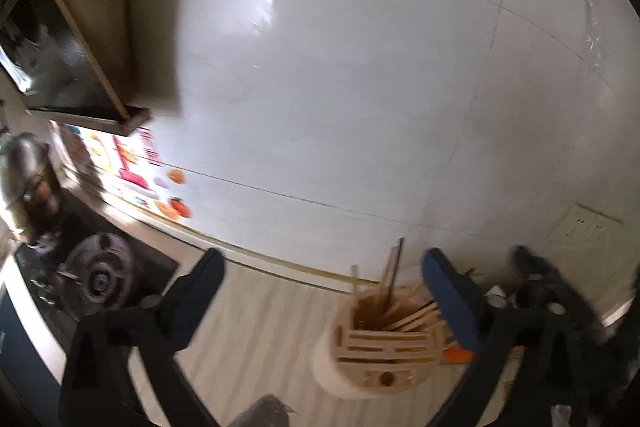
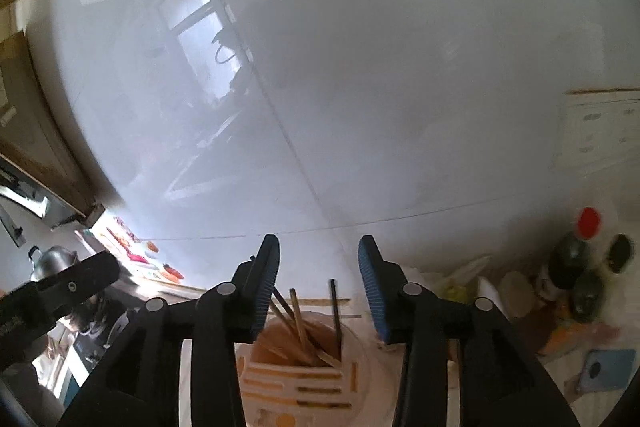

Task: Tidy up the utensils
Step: 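Open both tools to drop the chopsticks into the cream holder, then lower both tools to the counter and grasp a dark chopstick with each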

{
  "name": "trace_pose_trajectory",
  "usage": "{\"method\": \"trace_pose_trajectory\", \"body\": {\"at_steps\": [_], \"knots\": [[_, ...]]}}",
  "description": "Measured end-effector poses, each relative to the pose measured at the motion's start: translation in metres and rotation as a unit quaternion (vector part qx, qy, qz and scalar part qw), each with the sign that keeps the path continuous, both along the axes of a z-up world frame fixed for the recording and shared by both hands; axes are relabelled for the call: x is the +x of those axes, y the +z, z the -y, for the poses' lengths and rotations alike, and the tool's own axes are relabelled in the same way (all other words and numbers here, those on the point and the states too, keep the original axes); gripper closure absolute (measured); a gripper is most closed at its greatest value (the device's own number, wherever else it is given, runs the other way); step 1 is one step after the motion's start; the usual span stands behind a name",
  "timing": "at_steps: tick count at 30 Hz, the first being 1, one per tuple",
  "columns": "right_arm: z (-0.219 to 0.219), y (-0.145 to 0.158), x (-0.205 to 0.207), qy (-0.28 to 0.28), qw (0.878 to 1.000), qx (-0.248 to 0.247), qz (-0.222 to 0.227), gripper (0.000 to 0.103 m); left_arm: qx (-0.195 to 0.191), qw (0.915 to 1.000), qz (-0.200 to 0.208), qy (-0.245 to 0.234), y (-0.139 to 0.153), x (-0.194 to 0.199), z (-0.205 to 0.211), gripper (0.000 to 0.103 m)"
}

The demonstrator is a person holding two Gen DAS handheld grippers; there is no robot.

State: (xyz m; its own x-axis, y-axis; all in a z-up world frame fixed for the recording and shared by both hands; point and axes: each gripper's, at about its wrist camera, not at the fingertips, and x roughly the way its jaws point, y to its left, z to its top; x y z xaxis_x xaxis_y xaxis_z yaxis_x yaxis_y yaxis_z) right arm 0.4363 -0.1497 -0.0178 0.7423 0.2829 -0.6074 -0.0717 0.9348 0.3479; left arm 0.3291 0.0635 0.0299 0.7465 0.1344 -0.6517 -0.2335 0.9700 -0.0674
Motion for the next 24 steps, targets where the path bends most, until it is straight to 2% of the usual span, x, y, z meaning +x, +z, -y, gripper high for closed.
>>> {"method": "trace_pose_trajectory", "body": {"at_steps": [2,6,10,11,13,17,18,20,24], "knots": [[0.01,0.009,-0.015,-0.013,1.0,-0.005,-0.001,0.042,0.023,0.9997,-0.005,0.008,-0.004,-0.013,-0.001,0.0],[0.033,0.012,-0.05,-0.038,0.999,-0.026,-0.015,0.031,0.018,0.9995,-0.026,0.008,-0.025,-0.034,-0.005,0.0],[0.062,-0.01,-0.092,-0.057,0.997,-0.033,-0.047,0.013,0.016,0.9982,-0.058,-0.005,-0.06,-0.048,0.003,0.0],[0.074,-0.015,-0.101,-0.063,0.996,-0.035,-0.057,0.013,0.015,0.9973,-0.071,-0.01,-0.074,-0.051,0.008,0.0],[0.091,-0.037,-0.118,-0.075,0.992,-0.044,-0.087,0.013,0.013,0.9954,-0.093,-0.021,-0.096,-0.056,0.019,0.0],[0.126,-0.103,-0.144,-0.092,0.977,-0.053,-0.186,0.016,0.024,0.9857,-0.158,-0.052,-0.151,-0.063,0.052,0.0],[0.131,-0.122,-0.148,-0.089,0.971,-0.052,-0.214,0.019,0.029,0.983,-0.171,-0.059,-0.163,-0.065,0.059,0.0],[0.146,-0.168,-0.159,-0.081,0.954,-0.051,-0.283,0.04,0.039,0.9744,-0.208,-0.076,-0.196,-0.067,0.077,0.0],[0.155,-0.24,-0.177,-0.066,0.925,-0.043,-0.373,0.051,0.055,0.9579,-0.263,-0.101,-0.243,-0.072,0.105,0.0]]}}
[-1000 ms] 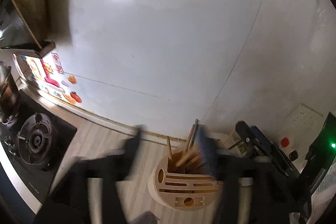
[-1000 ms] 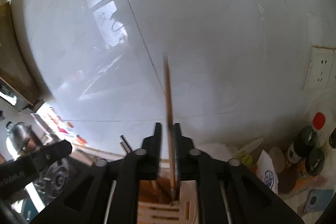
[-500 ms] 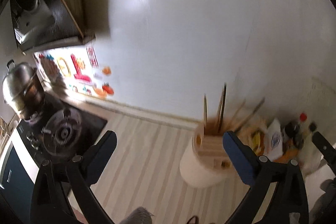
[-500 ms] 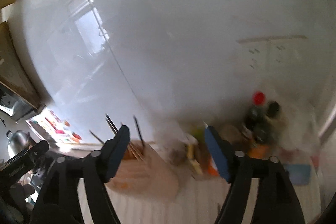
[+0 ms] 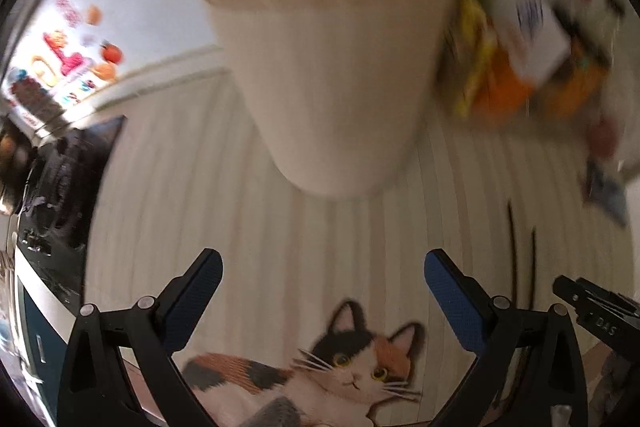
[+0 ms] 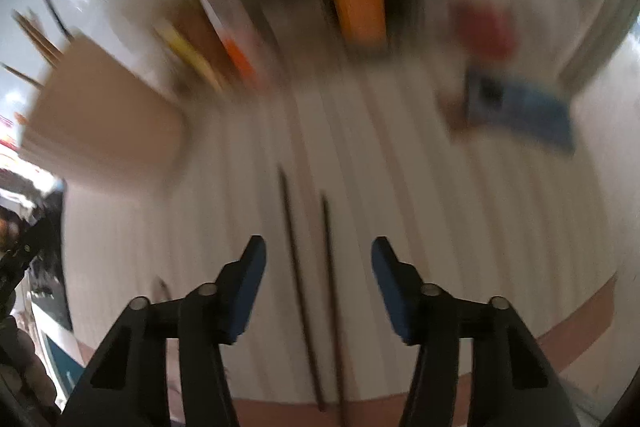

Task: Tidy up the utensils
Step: 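Lower both tools to the counter and grasp a dark chopstick with each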

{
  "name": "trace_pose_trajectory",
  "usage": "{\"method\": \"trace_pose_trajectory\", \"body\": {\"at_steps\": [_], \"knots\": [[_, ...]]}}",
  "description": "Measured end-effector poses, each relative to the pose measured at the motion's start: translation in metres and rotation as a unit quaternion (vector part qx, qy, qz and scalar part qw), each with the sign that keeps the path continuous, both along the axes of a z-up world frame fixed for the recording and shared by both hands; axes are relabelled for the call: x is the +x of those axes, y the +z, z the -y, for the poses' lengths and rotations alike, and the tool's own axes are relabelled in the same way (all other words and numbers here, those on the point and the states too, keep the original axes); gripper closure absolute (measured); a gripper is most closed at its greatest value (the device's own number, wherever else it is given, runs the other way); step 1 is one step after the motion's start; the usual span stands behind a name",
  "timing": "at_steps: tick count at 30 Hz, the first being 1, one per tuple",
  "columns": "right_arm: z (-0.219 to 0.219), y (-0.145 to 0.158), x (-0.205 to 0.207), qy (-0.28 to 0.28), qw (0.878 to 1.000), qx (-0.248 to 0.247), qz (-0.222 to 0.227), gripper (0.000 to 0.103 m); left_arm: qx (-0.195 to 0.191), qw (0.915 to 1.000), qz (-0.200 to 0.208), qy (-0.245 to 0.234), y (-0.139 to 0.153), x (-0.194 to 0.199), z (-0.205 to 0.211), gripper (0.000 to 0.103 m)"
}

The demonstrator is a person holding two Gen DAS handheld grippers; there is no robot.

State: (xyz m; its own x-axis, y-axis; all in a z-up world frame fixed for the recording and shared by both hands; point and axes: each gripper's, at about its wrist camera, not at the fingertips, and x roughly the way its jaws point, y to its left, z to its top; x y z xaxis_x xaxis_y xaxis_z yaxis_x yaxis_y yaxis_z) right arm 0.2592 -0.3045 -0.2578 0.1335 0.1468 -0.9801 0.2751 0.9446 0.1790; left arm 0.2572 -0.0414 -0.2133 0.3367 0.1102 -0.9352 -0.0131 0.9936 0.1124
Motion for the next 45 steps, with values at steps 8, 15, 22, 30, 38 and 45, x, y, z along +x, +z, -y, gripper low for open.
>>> {"method": "trace_pose_trajectory", "body": {"at_steps": [8,15,22,30,38,45], "knots": [[-0.012,-0.046,-0.017,0.033,0.998,-0.017,-0.044,0.071,0.034,0.9961,-0.071,-0.039,-0.056,-0.006,0.037,0.0],[0.01,-0.045,-0.029,0.033,0.995,-0.08,-0.054,0.097,0.026,0.9931,-0.08,-0.082,-0.061,-0.006,0.09,0.0],[0.084,-0.043,-0.056,-0.015,0.995,-0.073,-0.072,0.097,-0.046,0.9838,-0.126,-0.119,-0.079,0.002,0.168,0.026],[0.116,-0.035,-0.058,-0.042,0.995,-0.058,-0.071,0.098,-0.031,0.9797,-0.115,-0.161,-0.088,-0.001,0.214,0.091],[0.09,-0.03,-0.051,-0.027,0.995,-0.07,-0.068,0.097,-0.004,0.9853,-0.098,-0.14,-0.083,-0.011,0.184,0.1],[0.041,-0.023,-0.038,0.025,0.998,-0.035,-0.052,0.097,0.005,0.9928,-0.094,-0.074,-0.078,-0.027,0.111,0.1]]}}
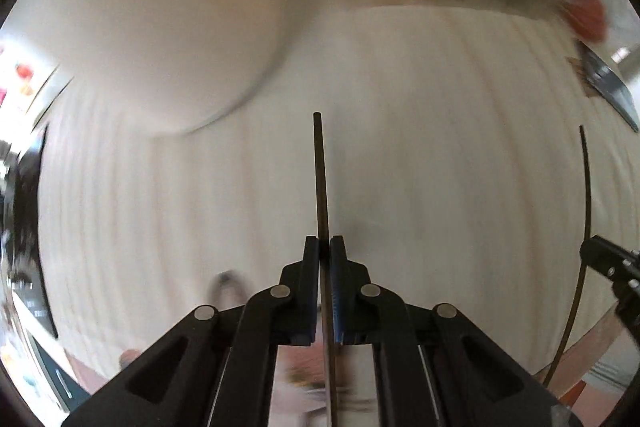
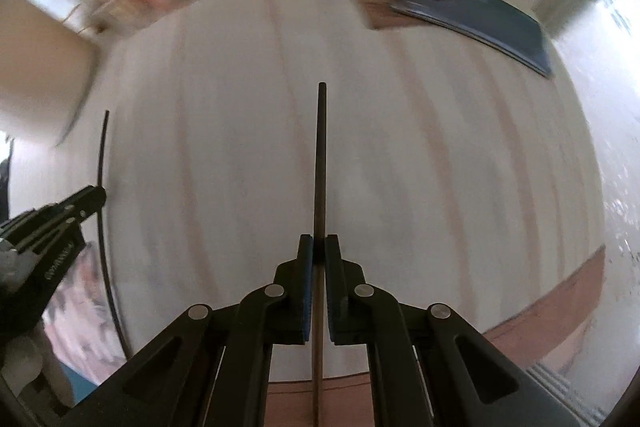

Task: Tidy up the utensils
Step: 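Lower both tools to the counter and grasp a dark chopstick with each, then lift both held dark chopsticks and carry them over the cream holder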

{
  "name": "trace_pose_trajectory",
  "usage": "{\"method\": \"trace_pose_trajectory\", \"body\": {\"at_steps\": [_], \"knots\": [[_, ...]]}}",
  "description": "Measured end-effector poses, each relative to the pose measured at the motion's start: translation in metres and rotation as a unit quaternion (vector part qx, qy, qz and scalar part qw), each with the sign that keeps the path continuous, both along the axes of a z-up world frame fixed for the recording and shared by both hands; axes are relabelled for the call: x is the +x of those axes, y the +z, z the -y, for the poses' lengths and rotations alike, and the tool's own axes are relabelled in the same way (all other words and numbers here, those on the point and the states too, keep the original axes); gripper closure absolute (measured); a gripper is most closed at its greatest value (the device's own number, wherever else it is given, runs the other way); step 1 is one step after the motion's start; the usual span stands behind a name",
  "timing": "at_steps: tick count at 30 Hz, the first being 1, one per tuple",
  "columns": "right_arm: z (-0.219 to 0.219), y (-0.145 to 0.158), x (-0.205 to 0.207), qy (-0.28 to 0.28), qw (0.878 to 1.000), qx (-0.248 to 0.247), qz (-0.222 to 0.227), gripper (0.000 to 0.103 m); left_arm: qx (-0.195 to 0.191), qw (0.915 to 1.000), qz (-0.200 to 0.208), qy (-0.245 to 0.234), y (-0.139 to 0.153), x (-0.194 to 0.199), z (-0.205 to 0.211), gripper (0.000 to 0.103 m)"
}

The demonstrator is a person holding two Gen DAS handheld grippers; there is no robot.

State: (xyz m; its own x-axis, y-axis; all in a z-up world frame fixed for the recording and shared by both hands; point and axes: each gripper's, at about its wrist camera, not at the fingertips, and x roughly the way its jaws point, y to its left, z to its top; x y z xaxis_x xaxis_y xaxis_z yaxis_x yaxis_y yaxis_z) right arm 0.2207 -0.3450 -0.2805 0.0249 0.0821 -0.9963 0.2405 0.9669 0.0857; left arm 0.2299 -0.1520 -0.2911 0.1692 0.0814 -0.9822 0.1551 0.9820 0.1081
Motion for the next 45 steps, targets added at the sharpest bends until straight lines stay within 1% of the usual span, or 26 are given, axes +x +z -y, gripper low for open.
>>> {"method": "trace_pose_trajectory", "body": {"at_steps": [3,6,8,10,13,14,15,17,18,21,22,23,24,25,27,28,33,34,35,38,45], "knots": [[-0.034,0.004,0.014,0.029,0.999,0.032,0.002,0.097,0.005,0.999,-0.002,0.044,0.002,-0.009,-0.042,0.1],[-0.068,0.003,0.027,0.057,0.997,0.06,-0.001,0.098,0.004,0.9961,-0.01,0.088,-0.001,-0.018,-0.078,0.1],[-0.089,-0.002,0.033,0.077,0.995,0.07,-0.006,0.098,-0.006,0.9933,-0.022,0.113,-0.007,-0.023,-0.094,0.1],[-0.107,-0.004,0.039,0.092,0.993,0.068,-0.013,0.097,-0.021,0.9904,-0.035,0.132,-0.013,-0.025,-0.101,0.099],[-0.126,-0.01,0.042,0.115,0.992,0.044,-0.029,0.097,-0.034,0.9893,-0.036,0.137,-0.011,-0.03,-0.112,0.099],[-0.13,-0.013,0.042,0.119,0.992,0.036,-0.036,0.097,-0.038,0.9887,-0.038,0.14,-0.011,-0.021,-0.13,0.099],[-0.133,-0.016,0.046,0.12,0.991,0.032,-0.042,0.097,-0.041,0.9886,-0.039,0.139,-0.011,-0.012,-0.138,0.099],[-0.133,-0.018,0.05,0.126,0.991,0.022,-0.045,0.097,-0.046,0.9887,-0.041,0.137,-0.013,-0.008,-0.142,0.099],[-0.135,-0.02,0.051,0.127,0.991,0.019,-0.046,0.097,-0.049,0.9888,-0.042,0.135,-0.015,0.001,-0.167,0.099],[-0.137,-0.022,0.056,0.128,0.99,0.009,-0.053,0.097,-0.05,0.9895,-0.045,0.128,-0.015,0.022,-0.191,0.099],[-0.139,-0.022,0.058,0.127,0.99,0.005,-0.055,0.097,-0.049,0.9898,-0.046,0.126,-0.015,0.03,-0.189,0.099],[-0.143,-0.021,0.074,0.129,0.99,0.002,-0.057,0.097,-0.048,0.9902,-0.047,0.123,-0.015,0.032,-0.193,0.099],[-0.146,-0.02,0.074,0.131,0.99,-0.003,-0.058,0.097,-0.047,0.9902,-0.047,0.122,-0.02,0.036,-0.193,0.099],[-0.157,-0.025,0.083,0.132,0.989,-0.007,-0.059,0.097,-0.046,0.9904,-0.048,0.121,-0.019,0.037,-0.186,0.099],[-0.166,-0.025,0.084,0.135,0.989,-0.014,-0.059,0.097,-0.046,0.9908,-0.048,0.118,-0.018,0.036,-0.185,0.099],[-0.168,-0.025,0.085,0.138,0.988,-0.017,-0.06,0.097,-0.045,0.9909,-0.047,0.118,-0.017,0.033,-0.174,0.099],[-0.186,-0.032,0.083,0.141,0.988,-0.022,-0.065,0.096,-0.045,0.9909,-0.045,0.118,-0.018,0.033,-0.176,0.099],[-0.187,-0.042,0.079,0.14,0.988,-0.022,-0.065,0.096,-0.045,0.9908,-0.044,0.12,-0.017,0.032,-0.175,0.099],[-0.185,-0.043,0.078,0.14,0.988,-0.023,-0.064,0.096,-0.045,0.9906,-0.043,0.122,-0.017,0.031,-0.176,0.099],[-0.178,-0.043,0.077,0.143,0.987,-0.025,-0.063,0.096,-0.045,0.9906,-0.042,0.122,-0.017,0.03,-0.18,0.099],[-0.181,-0.044,0.075,0.144,0.987,-0.03,-0.061,0.096,-0.041,0.9913,-0.038,0.119,-0.018,0.03,-0.183,0.099]]}}
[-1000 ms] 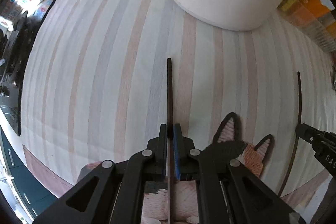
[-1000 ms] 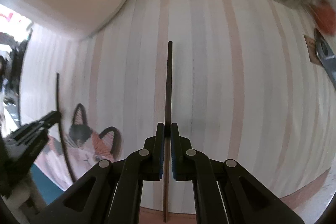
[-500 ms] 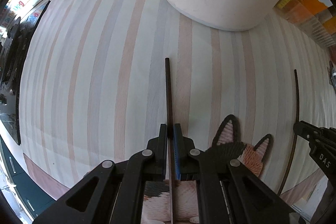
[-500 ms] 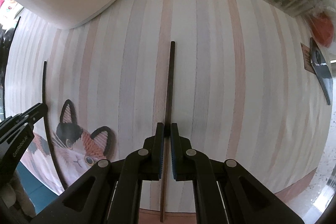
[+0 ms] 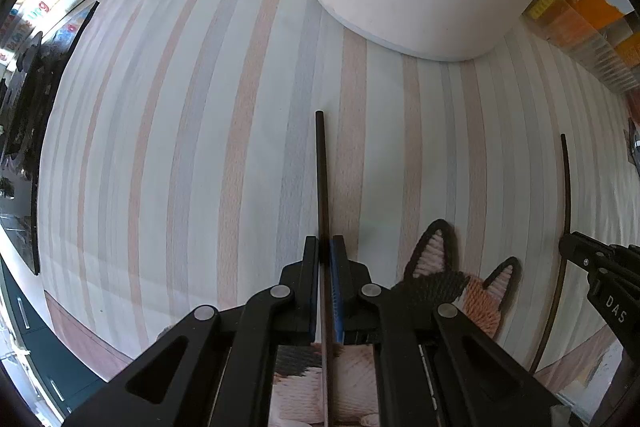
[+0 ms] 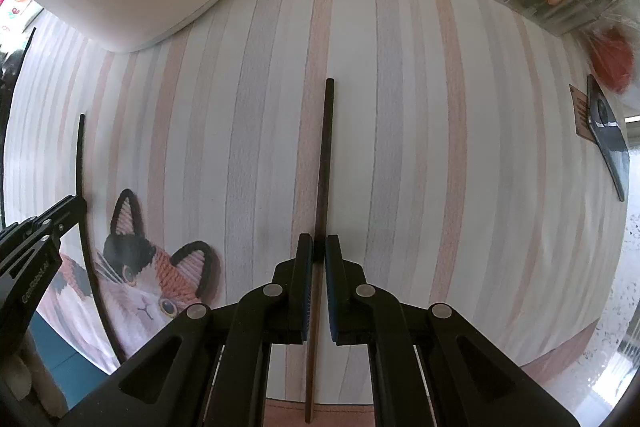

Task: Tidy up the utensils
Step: 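Lift both held dark chopsticks and carry them over the cream holder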

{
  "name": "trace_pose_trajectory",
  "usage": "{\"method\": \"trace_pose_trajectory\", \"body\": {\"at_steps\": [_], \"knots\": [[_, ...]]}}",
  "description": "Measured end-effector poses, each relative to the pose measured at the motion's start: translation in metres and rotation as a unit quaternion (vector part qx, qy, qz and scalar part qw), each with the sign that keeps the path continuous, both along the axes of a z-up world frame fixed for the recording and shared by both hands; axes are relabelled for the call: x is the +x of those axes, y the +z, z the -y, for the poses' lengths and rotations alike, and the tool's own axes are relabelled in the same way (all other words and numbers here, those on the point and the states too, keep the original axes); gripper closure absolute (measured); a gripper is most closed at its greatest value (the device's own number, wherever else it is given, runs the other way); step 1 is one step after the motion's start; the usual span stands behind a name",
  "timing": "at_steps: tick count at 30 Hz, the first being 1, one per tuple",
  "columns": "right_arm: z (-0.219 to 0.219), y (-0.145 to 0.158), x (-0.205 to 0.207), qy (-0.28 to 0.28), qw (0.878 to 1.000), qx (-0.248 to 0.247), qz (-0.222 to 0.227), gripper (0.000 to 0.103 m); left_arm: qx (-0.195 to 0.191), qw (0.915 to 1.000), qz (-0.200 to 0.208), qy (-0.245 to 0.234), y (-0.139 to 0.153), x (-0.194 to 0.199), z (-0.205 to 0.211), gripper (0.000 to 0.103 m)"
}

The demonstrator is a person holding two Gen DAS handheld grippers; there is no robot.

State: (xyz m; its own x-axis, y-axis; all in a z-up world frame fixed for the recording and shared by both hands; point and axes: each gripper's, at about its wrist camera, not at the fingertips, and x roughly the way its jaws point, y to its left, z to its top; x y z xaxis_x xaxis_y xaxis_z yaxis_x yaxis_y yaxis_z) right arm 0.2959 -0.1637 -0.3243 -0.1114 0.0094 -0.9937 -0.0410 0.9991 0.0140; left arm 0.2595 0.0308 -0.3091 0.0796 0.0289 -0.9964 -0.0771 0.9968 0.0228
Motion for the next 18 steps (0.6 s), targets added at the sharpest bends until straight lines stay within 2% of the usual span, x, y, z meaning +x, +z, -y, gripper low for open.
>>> {"method": "trace_pose_trajectory", "body": {"at_steps": [8,13,18], "knots": [[-0.007,0.001,-0.006,0.002,1.0,-0.004,0.021,0.097,0.009,0.9999,0.011,-0.004,0.003,-0.003,0.002,0.1],[0.002,0.012,-0.015,-0.017,0.999,0.022,0.035,0.097,0.011,0.9988,0.047,-0.006,0.034,-0.016,0.002,0.1],[0.005,0.048,-0.025,-0.013,0.996,0.048,0.077,0.097,0.001,0.9957,0.093,-0.003,0.077,-0.028,-0.001,0.1]]}}
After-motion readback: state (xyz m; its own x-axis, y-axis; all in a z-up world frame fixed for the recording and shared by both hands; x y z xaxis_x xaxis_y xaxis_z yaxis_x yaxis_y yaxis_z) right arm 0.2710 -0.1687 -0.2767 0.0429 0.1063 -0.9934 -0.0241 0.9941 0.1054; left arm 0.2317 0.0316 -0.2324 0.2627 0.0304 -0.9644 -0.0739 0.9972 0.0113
